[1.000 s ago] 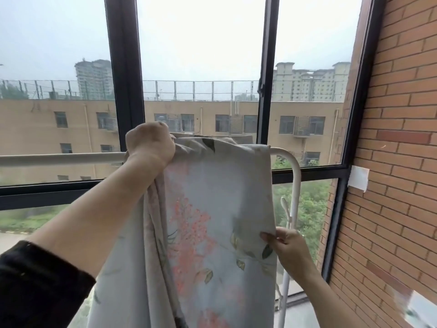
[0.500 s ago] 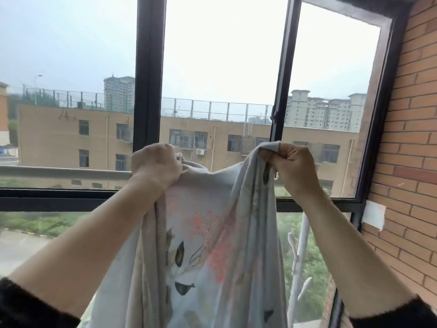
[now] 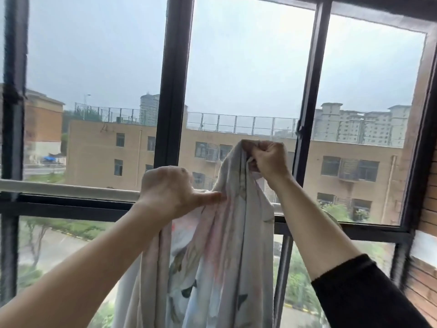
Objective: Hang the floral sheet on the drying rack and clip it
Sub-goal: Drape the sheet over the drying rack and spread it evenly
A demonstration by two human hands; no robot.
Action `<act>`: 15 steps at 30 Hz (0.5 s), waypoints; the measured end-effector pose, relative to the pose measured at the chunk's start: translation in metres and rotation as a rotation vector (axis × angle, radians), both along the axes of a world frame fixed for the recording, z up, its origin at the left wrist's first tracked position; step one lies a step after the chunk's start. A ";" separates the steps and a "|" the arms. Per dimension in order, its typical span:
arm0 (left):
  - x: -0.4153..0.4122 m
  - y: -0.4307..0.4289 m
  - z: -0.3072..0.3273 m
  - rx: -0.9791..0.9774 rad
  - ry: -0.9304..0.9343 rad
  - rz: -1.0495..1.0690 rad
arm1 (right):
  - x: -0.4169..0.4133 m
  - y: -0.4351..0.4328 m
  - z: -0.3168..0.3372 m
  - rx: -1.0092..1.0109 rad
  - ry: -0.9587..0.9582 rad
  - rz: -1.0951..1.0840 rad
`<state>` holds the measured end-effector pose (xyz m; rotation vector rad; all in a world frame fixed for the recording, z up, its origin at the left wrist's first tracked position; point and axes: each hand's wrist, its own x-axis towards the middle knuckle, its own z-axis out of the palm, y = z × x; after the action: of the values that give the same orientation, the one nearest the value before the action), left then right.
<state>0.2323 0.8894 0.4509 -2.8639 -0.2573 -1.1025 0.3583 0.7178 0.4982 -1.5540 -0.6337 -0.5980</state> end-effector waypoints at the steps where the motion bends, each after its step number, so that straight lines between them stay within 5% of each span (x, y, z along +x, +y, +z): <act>1: 0.000 -0.003 0.001 -0.010 0.014 0.006 | 0.004 -0.003 -0.004 -0.011 0.030 0.017; 7: 0.002 -0.014 0.009 -0.051 0.095 0.036 | -0.003 -0.026 -0.028 -0.227 0.310 0.108; 12: 0.002 -0.009 0.009 -0.099 0.135 0.040 | -0.022 -0.053 -0.029 -0.516 0.040 -0.311; 15: 0.003 -0.008 0.011 -0.103 0.142 0.039 | -0.039 -0.069 -0.042 -0.503 -0.043 -0.372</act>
<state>0.2350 0.8813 0.4615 -2.9954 -0.3698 -0.8995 0.3196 0.6491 0.4562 -2.1632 -0.5548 -0.7901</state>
